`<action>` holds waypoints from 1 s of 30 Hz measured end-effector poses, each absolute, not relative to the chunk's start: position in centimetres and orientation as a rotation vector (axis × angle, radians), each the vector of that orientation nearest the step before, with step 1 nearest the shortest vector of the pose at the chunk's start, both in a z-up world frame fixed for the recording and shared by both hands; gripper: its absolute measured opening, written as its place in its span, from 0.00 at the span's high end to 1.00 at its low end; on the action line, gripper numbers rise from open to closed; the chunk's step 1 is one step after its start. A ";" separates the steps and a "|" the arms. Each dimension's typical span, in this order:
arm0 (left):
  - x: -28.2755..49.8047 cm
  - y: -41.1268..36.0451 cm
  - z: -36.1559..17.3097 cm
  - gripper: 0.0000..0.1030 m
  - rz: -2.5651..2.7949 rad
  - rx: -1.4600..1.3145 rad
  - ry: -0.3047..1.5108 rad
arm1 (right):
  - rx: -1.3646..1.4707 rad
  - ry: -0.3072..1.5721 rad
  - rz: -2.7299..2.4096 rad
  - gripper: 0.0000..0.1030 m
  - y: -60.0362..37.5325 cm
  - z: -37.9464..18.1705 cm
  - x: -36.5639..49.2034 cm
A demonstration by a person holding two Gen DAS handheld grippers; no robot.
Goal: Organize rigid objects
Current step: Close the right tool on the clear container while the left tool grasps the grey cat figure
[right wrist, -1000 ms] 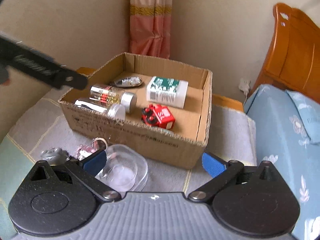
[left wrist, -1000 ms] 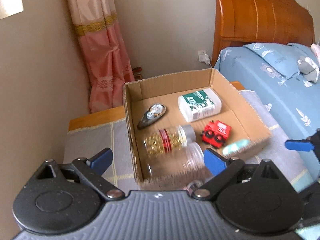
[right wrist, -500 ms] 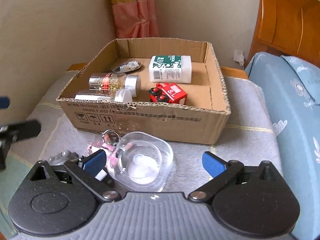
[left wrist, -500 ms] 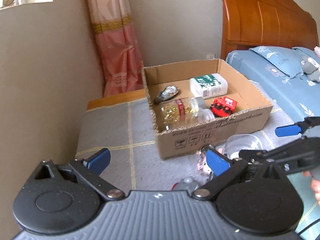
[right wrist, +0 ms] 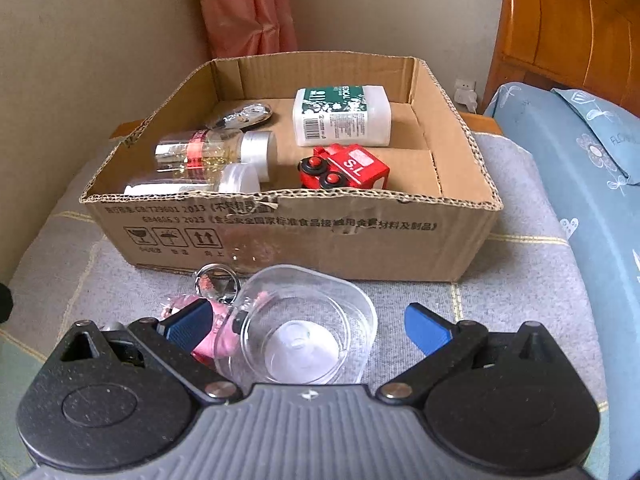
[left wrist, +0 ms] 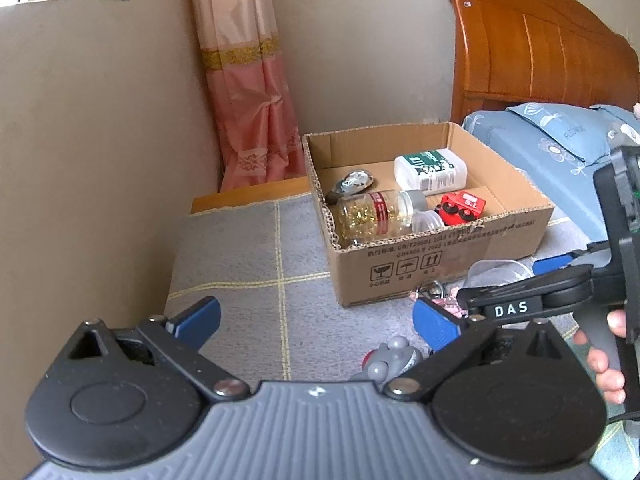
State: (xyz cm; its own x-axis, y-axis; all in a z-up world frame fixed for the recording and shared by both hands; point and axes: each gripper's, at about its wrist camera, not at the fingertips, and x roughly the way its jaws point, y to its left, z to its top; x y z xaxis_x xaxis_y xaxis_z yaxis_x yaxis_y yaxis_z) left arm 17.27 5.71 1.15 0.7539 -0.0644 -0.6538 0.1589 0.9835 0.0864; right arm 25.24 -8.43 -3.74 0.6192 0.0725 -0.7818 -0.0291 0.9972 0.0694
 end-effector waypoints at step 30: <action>16.5 1.5 -4.7 0.04 -0.450 0.186 0.830 | -0.040 0.865 0.172 0.00 -16.7 -4.8 19.2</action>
